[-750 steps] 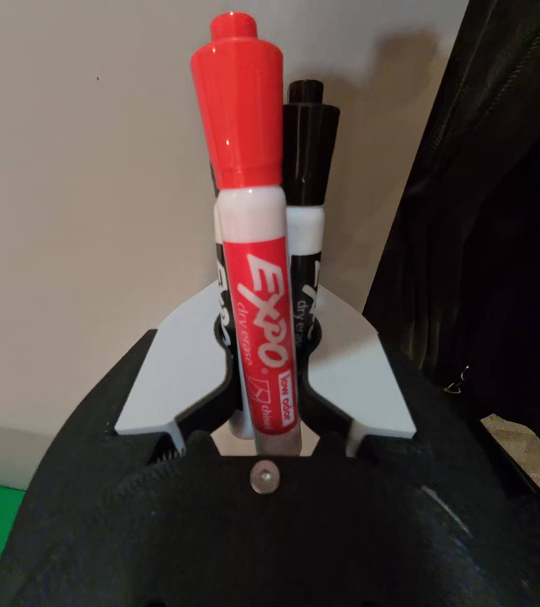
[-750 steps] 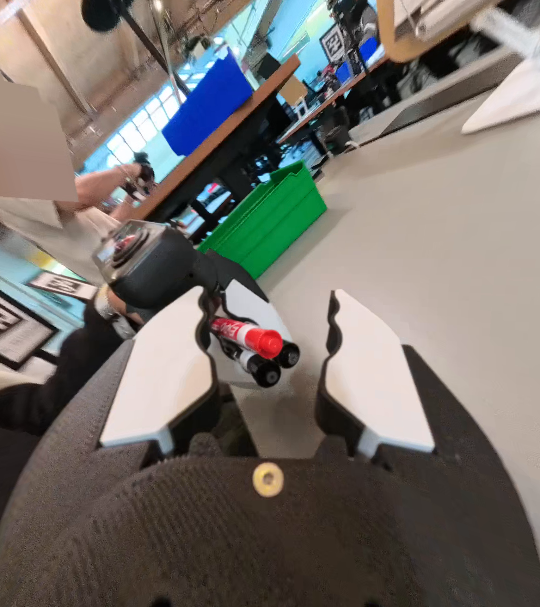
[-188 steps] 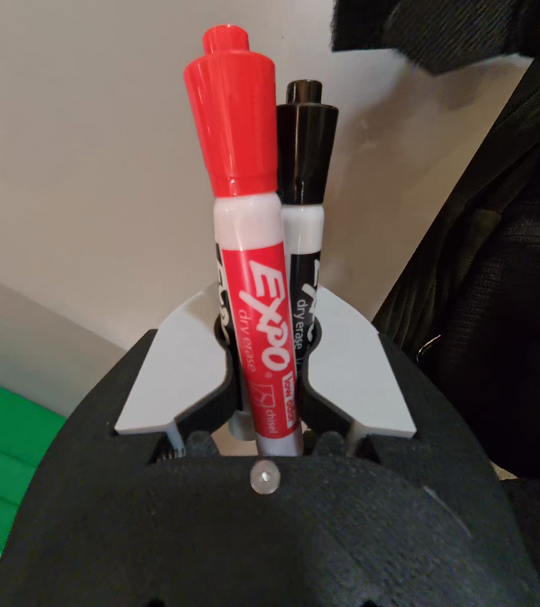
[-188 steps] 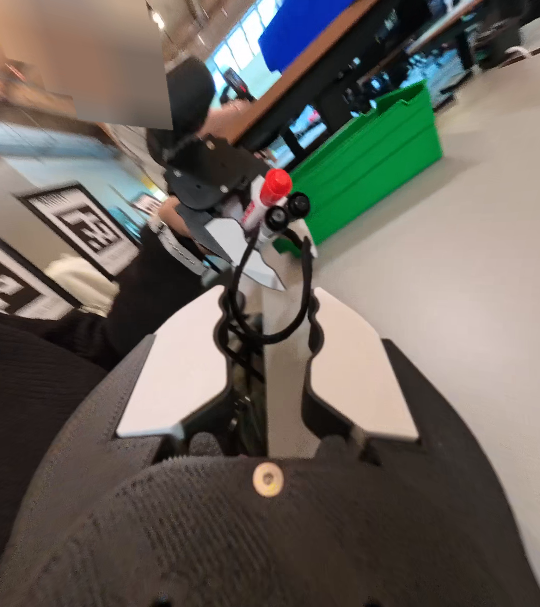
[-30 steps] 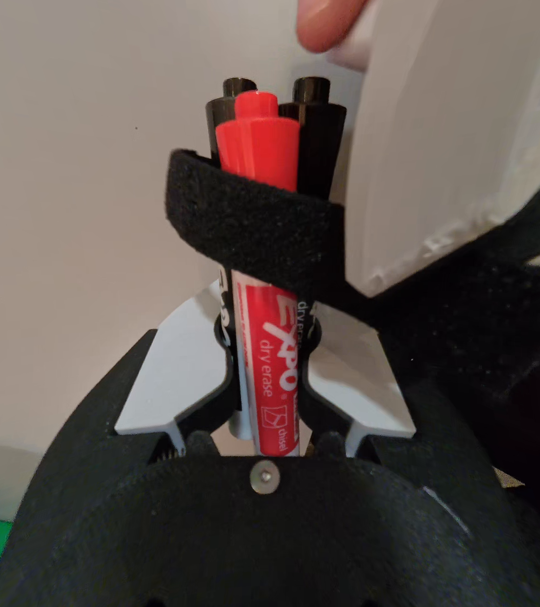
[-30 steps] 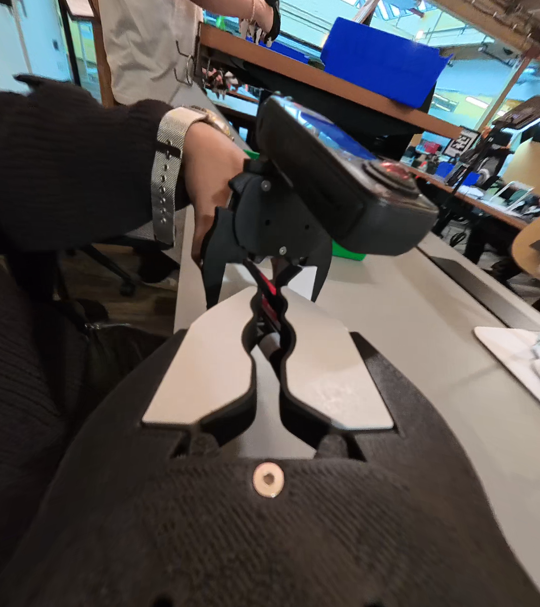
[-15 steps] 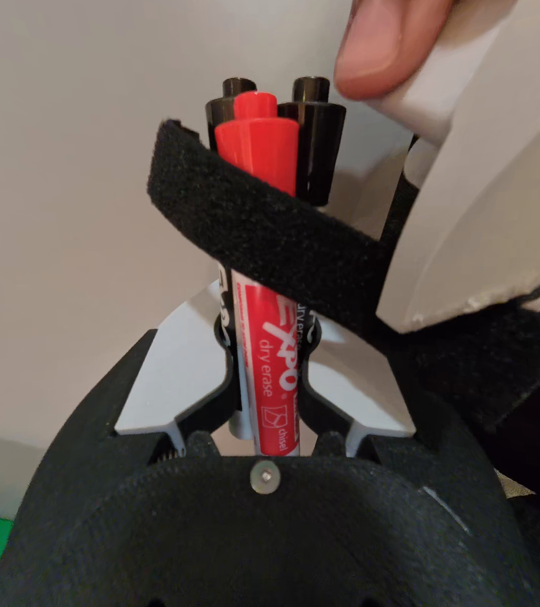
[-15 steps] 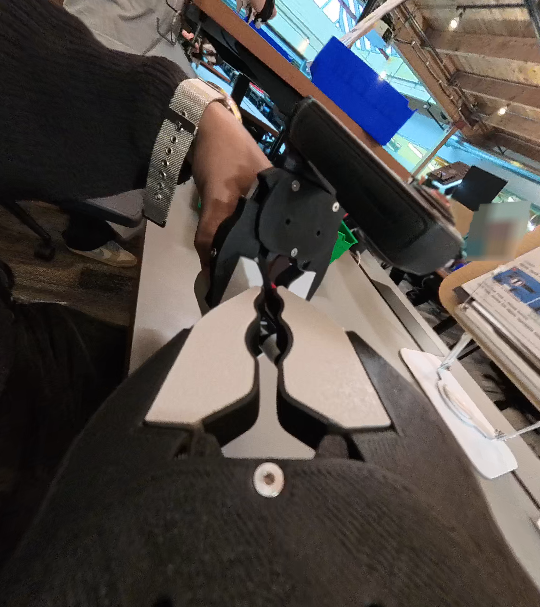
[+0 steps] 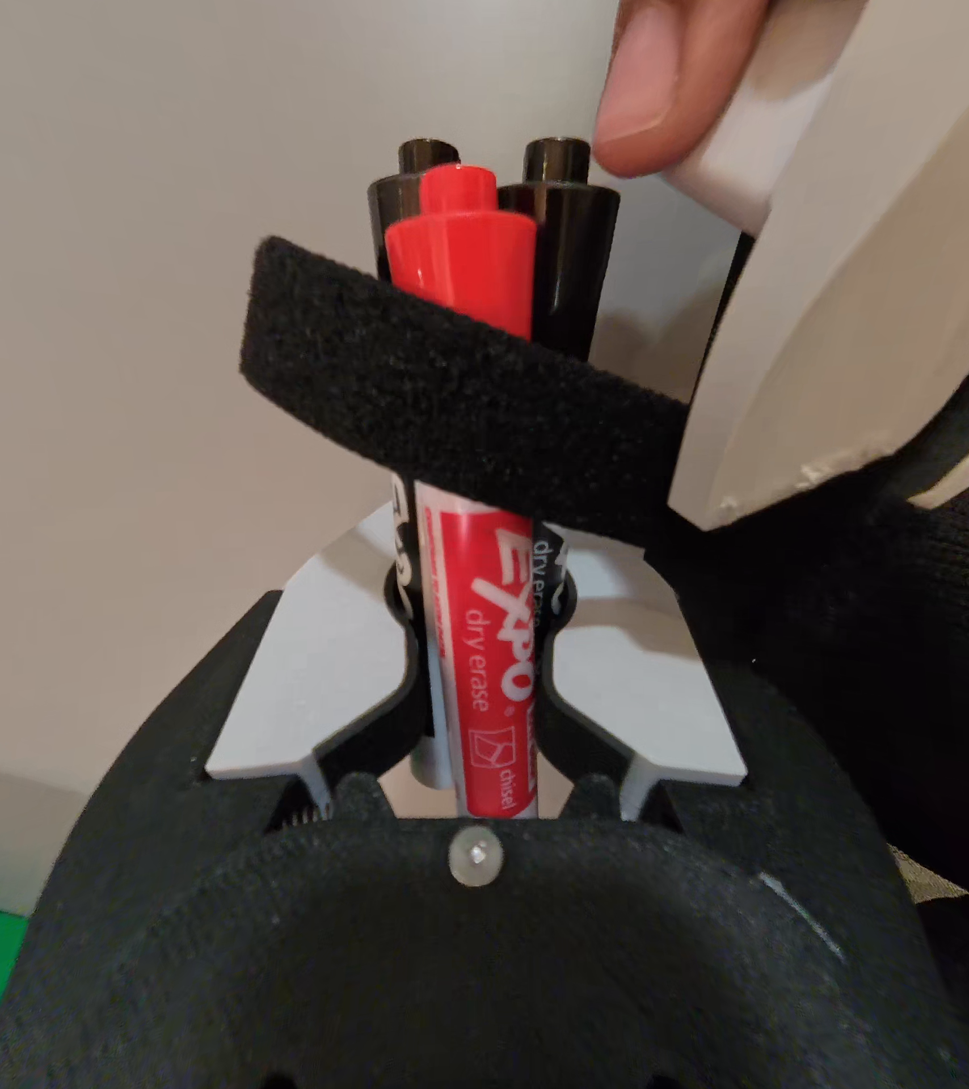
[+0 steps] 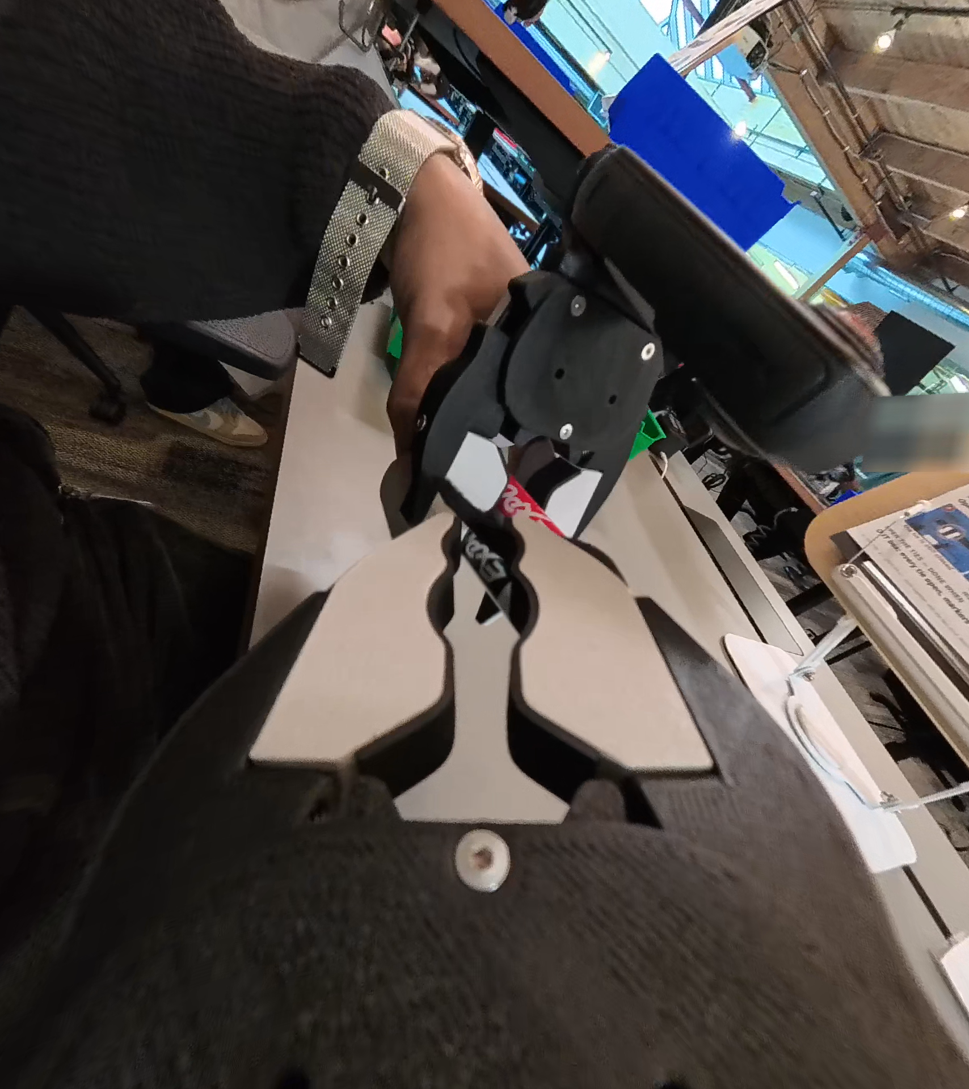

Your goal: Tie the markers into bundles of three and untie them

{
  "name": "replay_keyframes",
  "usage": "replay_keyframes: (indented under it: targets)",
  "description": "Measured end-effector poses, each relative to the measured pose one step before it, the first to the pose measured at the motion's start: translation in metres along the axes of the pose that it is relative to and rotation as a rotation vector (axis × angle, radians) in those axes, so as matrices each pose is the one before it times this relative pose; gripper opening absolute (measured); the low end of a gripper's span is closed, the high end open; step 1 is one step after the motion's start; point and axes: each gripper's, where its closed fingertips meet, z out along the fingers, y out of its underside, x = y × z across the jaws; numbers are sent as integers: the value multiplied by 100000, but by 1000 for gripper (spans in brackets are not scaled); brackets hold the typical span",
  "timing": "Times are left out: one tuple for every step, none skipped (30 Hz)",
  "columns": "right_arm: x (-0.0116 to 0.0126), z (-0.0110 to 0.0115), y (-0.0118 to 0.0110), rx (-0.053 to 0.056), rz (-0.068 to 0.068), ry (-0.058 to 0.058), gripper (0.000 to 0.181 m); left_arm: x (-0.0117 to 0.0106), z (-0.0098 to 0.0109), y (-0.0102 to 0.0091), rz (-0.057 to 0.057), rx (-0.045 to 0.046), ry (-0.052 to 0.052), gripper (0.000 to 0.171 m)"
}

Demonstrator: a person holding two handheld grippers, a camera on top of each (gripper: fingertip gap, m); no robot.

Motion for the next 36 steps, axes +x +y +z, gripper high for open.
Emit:
replay_keyframes:
  targets:
    - [-4,9,13,-59,-213,37,14,-63,-22,60,-162,5,-144,43]
    - [-7,7,37,-262,-274,128,14,-53,-23,61,-168,-38,-132,43]
    - [-29,20,35,-317,-405,81,15,-67,-11,59,-160,-24,-132,43]
    - [-35,25,51,-318,-456,-44,15,-69,-2,39,-174,32,-192,43]
    - [-33,41,98,-561,-400,21,15,-72,9,39,-157,57,-204,43]
    - [-43,40,110,-592,-434,-27,16,-64,27,67,-243,-111,-86,43]
    - [-53,26,96,-439,-305,-186,17,-85,56,92,-180,-295,-249,43]
    - [-52,30,116,-476,-122,-257,18,-94,66,92,-80,-305,-331,43]
    - [-40,42,142,-594,21,-249,18,-75,65,74,-99,-200,-194,43]
    - [-75,61,208,-873,174,-459,20,-74,48,43,-109,-38,-193,43]
    - [-104,61,259,-1033,298,-709,23,-101,54,8,-10,108,-379,43]
    - [-104,57,245,-904,184,-660,25,-29,41,16,-52,148,87,43]
    - [-77,33,200,-730,10,-483,27,-41,33,-10,-63,300,-14,43]
    - [-64,27,159,-610,71,-440,28,-98,13,-32,163,481,-459,43]
    - [-18,9,93,-342,141,-282,28,-81,4,-36,129,486,-345,43]
    - [-1,-13,44,-132,202,-170,28,-57,-18,-15,-81,297,-96,43]
    - [13,-28,27,-92,217,-147,28,-91,-19,-18,52,283,-527,43]
    - [12,-64,20,4,258,-196,28,-134,-40,-62,282,538,-825,43]
    - [17,-67,52,-129,438,-243,28,-29,-26,-66,80,599,-128,43]
    - [72,-85,79,-248,446,93,28,37,-10,-15,-271,191,420,43]
    - [133,-105,59,-34,208,453,28,-15,10,27,-89,-81,-34,43]
    - [167,-159,-44,504,258,578,27,-14,49,54,108,-218,-73,43]
    - [212,-169,-174,1194,867,613,27,13,58,35,-31,-200,128,43]
    - [228,-203,-228,1478,1526,390,26,28,69,35,-123,-204,299,43]
    - [244,-207,-234,1527,1723,378,26,6,67,36,2,-247,128,44]
    - [304,-217,-211,1526,1693,743,26,31,64,39,-7,-332,182,44]
    - [358,-212,-141,1323,1767,1054,26,61,49,21,-36,-290,332,44]
    - [406,-173,-33,911,1903,1234,25,84,40,-9,5,-216,336,45]
    - [396,-146,34,596,1910,1175,25,127,32,2,-90,-364,650,43]
    - [310,-100,81,524,1854,844,25,177,63,43,-199,-642,931,44]
    - [274,-35,151,-77,1682,931,25,214,77,72,-344,-927,1213,43]
    - [157,20,266,-979,925,554,25,162,120,79,-211,-820,865,43]
    - [-8,57,235,-1052,-182,-80,25,96,144,78,-12,-733,545,43]
    - [0,82,225,-1209,-865,517,24,-81,142,26,158,-254,-378,43]
    - [-3,101,244,-1605,-1025,565,24,-107,141,18,-10,-18,-440,43]
    - [-96,117,200,-1370,-744,-23,24,-102,130,45,-133,-92,-197,43]
